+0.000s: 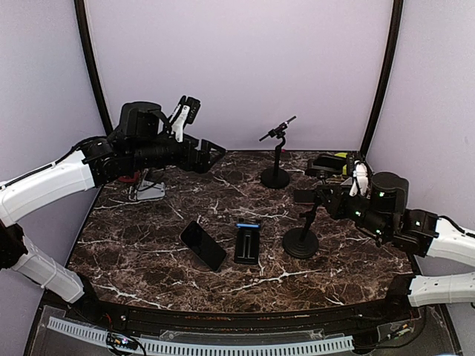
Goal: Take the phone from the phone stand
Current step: Pick up the phone stand with the phone from the center of the board.
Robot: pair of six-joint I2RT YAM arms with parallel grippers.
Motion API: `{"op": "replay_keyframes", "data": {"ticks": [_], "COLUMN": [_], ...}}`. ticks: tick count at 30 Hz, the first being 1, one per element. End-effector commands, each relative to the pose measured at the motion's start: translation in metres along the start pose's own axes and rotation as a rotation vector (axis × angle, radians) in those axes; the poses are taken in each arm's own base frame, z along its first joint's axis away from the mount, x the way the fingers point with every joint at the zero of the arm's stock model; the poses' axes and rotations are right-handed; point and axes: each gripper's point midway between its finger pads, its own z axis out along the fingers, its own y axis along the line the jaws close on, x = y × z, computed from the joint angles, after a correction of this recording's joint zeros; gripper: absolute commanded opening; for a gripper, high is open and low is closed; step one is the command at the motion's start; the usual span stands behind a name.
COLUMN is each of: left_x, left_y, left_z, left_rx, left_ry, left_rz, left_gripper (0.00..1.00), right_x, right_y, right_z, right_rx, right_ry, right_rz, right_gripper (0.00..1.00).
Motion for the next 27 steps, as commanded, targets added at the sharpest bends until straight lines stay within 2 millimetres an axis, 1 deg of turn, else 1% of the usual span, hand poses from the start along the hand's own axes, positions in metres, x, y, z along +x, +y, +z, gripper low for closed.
{"op": "replay_keyframes", "data": {"ticks": [1,3,10,12,17,22,27], "left_x": [-0.007,-0.007,-0.007,-0.006,-0.002,0.002,0.011], "left_y": [0.0,-0.001,-0.01,-0.015,-0.041,-0.074,-0.09], "left_z": [-0.005,-0.006,-0.007,-0.007,-0.018,-0.033,-0.039], "left_rx": [0.012,0.021,0.074,0.108,0.266,0.468,0.581], "left_ry": [-0.032,-0.031,-0.033,-0.038,-0.099,-0.122,-0.115], "left_rz": [-0.007,-0.002,0.037,0.061,0.163,0.282,0.37], "left_gripper": [0.99,0.99,0.99,0.99,0.99,0.99,0.99], "right_x": [-0.028,-0.03,-0.043,-0.047,-0.052,-0.055,-0.055], "right_y": [0.014,0.019,0.034,0.04,0.06,0.079,0.097], "right_z": [-0.007,-0.007,-0.012,-0.015,-0.022,-0.034,-0.047], "right_rx": [-0.048,-0.068,-0.13,-0.166,-0.292,-0.44,-0.579], "right_ry": [-0.075,-0.076,-0.083,-0.084,-0.078,-0.073,-0.046], "right_rz": [-0.009,-0.036,-0.132,-0.156,-0.228,-0.303,-0.372], "right_gripper": [0.03,0.0,0.0,0.0,0.0,0.0,0.0]}}
